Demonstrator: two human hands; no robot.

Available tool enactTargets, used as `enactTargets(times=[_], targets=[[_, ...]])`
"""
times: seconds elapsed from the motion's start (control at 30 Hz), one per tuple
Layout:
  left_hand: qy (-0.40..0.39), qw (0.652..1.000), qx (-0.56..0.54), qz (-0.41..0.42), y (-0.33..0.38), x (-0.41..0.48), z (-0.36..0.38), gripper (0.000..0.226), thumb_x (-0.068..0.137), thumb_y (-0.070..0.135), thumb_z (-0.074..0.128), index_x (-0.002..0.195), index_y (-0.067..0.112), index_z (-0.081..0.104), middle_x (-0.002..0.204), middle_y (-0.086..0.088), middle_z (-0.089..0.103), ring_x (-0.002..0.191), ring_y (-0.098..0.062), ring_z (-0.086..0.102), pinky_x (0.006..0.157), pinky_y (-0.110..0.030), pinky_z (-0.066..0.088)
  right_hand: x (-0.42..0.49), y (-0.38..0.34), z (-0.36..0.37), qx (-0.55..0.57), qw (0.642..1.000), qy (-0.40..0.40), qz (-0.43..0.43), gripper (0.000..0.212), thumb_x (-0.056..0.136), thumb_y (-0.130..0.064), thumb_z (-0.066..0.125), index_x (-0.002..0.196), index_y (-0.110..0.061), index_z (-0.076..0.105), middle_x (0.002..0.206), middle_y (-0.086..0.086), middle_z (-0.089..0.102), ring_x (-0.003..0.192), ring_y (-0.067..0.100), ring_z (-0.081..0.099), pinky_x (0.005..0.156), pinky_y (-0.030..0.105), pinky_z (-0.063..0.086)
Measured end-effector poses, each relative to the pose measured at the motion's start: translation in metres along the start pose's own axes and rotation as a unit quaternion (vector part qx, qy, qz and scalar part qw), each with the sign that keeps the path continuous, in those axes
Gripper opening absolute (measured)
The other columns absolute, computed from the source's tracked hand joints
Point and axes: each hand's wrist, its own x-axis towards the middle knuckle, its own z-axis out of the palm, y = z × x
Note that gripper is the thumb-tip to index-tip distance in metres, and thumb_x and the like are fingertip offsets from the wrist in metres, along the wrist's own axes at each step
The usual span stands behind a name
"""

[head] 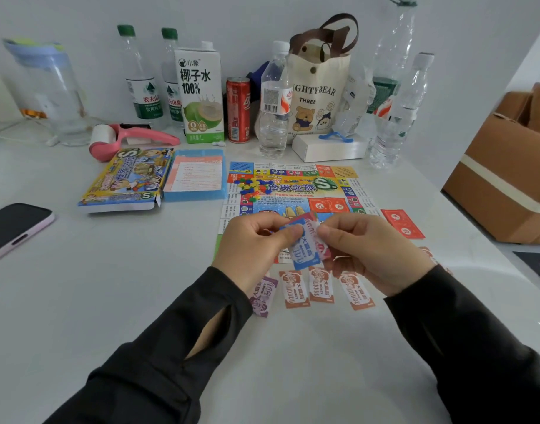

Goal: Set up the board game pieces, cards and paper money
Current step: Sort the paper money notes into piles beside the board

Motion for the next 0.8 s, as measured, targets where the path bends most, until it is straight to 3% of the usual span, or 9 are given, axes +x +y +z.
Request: enactTargets(times=[0.07, 0.2, 0.47, 0.67, 0.8], targets=[[-0.017, 0.999, 0.033, 0.025, 0.0001, -0.0002, 0.0002, 0.012, 0.082, 0.022, 0.065, 0.071, 0.027, 0.064, 0.063, 0.012, 0.064, 0.055, -0.004, 0.061, 0.046, -0.014, 0.046, 0.001, 0.0008, -0.0012, -0.035, 0.999, -0.005, -0.012, 0.017, 0.067, -0.036, 0.062, 0.064, -0.021, 0.07, 0.068, 0.007, 0.067, 0.054, 0.015, 0.055, 0.05, 0.023, 0.048], [-0.031, 0.998, 0.042, 0.043, -0.0019, -0.0013, 0.0027, 0.012, 0.083, 0.019, 0.065, 0.073, 0.024, 0.064, 0.046, 0.014, 0.059, 0.037, -0.002, 0.048, 0.038, -0.011, 0.037, 0.0022, 0.0042, -0.002, -0.033, 0.999, 0.001, -0.031, 0.009, 0.063, -0.028, 0.067, 0.058, -0.023, 0.071, 0.062, 0.005, 0.065, 0.046, 0.013, 0.053, 0.047, 0.022, 0.047], [-0.031, 0.999, -0.004, 0.022, -0.0007, -0.0032, 0.0051, 0.006, 0.082, 0.022, 0.064, 0.078, 0.02, 0.062, 0.052, 0.005, 0.064, 0.036, -0.007, 0.051, 0.036, -0.017, 0.042, 0.0006, 0.0025, -0.0039, 0.028, 0.999, -0.014, -0.037, 0.011, 0.065, -0.019, 0.065, 0.056, -0.017, 0.072, 0.054, 0.007, 0.063, 0.038, 0.011, 0.051, 0.041, 0.018, 0.045], [-0.032, 0.998, -0.036, 0.03, 0.0008, -0.003, 0.0047, 0.01, 0.083, 0.016, 0.063, 0.074, 0.019, 0.06, 0.056, 0.005, 0.067, 0.037, -0.008, 0.054, 0.037, -0.019, 0.044, 0.0004, 0.0036, -0.0069, 0.079, 0.996, -0.031, -0.03, 0.02, 0.07, -0.017, 0.059, 0.073, 0.0, 0.069, 0.062, 0.014, 0.065, 0.042, 0.013, 0.054, 0.042, 0.02, 0.048], [-0.042, 0.997, -0.064, 0.017, -0.0024, -0.0016, 0.0062, 0.006, 0.083, 0.017, 0.062, 0.077, 0.017, 0.061, 0.055, 0.002, 0.066, 0.039, -0.008, 0.054, 0.038, -0.019, 0.046, 0.0003, 0.004, -0.0043, 0.111, 0.993, -0.025, -0.028, 0.018, 0.07, -0.015, 0.058, 0.063, -0.007, 0.072, 0.057, 0.011, 0.064, 0.039, 0.011, 0.053, 0.041, 0.018, 0.047]])
